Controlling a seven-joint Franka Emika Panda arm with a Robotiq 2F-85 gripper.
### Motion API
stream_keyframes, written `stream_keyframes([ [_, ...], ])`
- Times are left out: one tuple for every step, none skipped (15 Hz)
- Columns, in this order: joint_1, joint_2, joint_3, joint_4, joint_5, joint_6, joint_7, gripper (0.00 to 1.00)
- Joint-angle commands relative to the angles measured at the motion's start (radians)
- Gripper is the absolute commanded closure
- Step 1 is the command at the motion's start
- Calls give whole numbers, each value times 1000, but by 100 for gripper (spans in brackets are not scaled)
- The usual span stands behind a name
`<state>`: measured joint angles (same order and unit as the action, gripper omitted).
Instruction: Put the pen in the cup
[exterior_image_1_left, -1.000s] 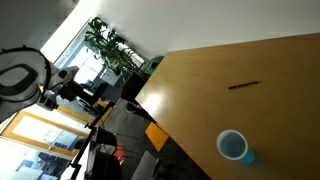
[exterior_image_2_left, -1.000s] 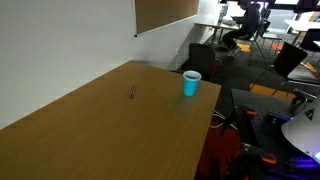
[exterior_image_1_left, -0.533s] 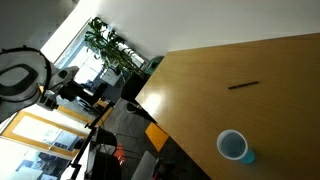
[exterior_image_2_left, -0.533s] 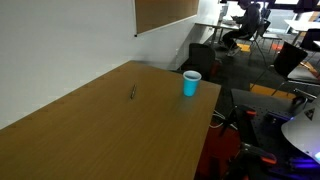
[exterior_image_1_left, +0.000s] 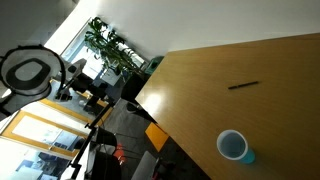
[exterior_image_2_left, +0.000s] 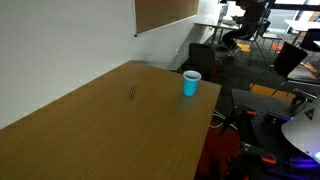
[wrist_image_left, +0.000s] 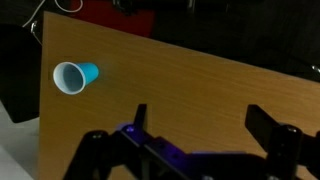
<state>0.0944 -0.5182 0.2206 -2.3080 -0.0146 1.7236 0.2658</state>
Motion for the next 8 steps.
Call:
stream_keyframes([
  [-34,111,-5,71,33,64,136,0],
  [-41,133,-9,84,40,81,171,0],
  [-48,159,-16,94,54,103,202,0],
  [-56,182,-21,103,65,127,237,0],
  [-65,205,-26,111,75,149,272,0],
  [-73,227,-33,118,86,170,303,0],
  [-82,250,-40,124,92,196,336,0],
  [-87,269,-50,130,103,218,366,0],
])
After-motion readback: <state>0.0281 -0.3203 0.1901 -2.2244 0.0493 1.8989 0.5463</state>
